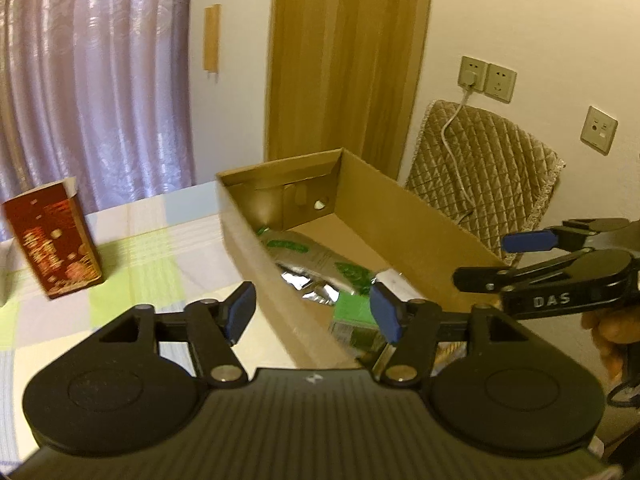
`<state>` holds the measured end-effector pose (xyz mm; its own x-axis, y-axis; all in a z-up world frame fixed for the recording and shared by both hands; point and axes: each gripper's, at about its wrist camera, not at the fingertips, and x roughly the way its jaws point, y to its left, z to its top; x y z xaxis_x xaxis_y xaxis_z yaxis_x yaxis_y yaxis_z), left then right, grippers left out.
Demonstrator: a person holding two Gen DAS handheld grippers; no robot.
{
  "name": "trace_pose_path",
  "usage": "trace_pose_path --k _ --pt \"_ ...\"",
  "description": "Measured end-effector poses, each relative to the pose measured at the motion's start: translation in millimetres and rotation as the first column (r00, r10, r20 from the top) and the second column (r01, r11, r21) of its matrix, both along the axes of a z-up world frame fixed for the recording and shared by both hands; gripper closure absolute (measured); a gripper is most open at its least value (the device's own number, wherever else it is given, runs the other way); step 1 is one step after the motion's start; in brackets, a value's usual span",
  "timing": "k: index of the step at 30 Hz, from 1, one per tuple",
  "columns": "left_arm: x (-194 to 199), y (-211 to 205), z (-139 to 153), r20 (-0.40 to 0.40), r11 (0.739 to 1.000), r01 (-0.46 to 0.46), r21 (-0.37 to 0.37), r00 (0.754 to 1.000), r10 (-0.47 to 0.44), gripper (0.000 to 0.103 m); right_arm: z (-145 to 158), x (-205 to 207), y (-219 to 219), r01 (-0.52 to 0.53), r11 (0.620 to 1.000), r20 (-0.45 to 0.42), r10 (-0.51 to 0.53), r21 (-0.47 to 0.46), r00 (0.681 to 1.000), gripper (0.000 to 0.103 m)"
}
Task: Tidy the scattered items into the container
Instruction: 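Move both tools back over the remaining items on the table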
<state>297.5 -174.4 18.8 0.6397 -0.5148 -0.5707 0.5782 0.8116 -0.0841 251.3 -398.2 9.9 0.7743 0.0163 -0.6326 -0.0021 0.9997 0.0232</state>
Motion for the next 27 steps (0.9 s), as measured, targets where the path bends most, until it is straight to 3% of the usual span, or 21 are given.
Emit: trace_pose_path --k 9,12,13,19,27 --pt "-50.0 49.8 5.9 -0.023 0.997 -0.070 0.018 0.997 0.070 0.011 13.4 -34.8 33.5 -0.031 0.999 -0.014 0.032 0.003 0.999 0.014" --pt "-67.9 65.1 11.7 -0.028 0.996 -0.090 0.022 0.995 0.091 0.005 18.3 -49.1 47.3 -0.035 0.999 -0.010 0.035 0.006 0.999 0.000" --pt "-73.7 69.6 13.7 -0.029 0.995 -0.097 0.022 0.995 0.098 0.001 20.4 -55.1 52.1 -0.038 0.999 -0.003 0.038 0.008 0.999 0.000" --pt "-121.6 117.1 11.7 -0.041 0.983 -0.173 0.056 0.984 0.176 0.001 25.1 -91.4 85.0 -0.096 0.995 -0.014 0.097 0.031 0.995 0.000" --pt "-183.0 171.1 -2.8 0.045 0.940 -0.274 0.203 0.962 0.270 0.001 3.2 -121.6 138.6 -0.197 0.977 -0.083 0.204 0.087 0.976 0.000"
